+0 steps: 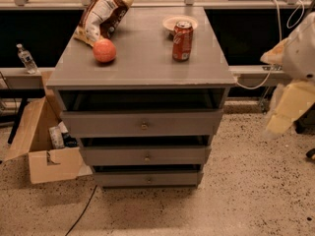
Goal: Open bottom drawer
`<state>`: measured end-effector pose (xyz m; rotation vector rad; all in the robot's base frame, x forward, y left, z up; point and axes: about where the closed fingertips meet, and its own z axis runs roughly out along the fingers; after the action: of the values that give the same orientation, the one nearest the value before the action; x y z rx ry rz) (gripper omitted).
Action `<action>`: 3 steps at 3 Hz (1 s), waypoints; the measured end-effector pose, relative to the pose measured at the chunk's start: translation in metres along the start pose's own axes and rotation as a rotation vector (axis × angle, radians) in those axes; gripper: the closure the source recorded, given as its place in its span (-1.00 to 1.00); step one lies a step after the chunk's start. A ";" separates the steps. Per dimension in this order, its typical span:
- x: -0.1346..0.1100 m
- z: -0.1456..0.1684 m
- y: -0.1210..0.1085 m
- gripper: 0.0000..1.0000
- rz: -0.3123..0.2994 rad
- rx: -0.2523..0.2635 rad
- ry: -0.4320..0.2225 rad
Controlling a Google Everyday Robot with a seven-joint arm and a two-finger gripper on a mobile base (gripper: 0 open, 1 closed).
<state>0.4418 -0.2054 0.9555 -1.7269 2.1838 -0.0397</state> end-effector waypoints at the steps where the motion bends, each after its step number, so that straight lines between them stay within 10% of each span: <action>1: -0.016 0.073 0.017 -1.00 -0.010 -0.087 -0.154; 2: -0.049 0.159 0.040 -1.00 0.009 -0.196 -0.294; 3: -0.048 0.154 0.039 -1.00 0.005 -0.191 -0.288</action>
Offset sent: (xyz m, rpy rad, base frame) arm 0.0228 0.1589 -0.2412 0.5050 0.2550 0.1484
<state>0.4591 -0.1200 0.8148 -1.7025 2.0319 0.4060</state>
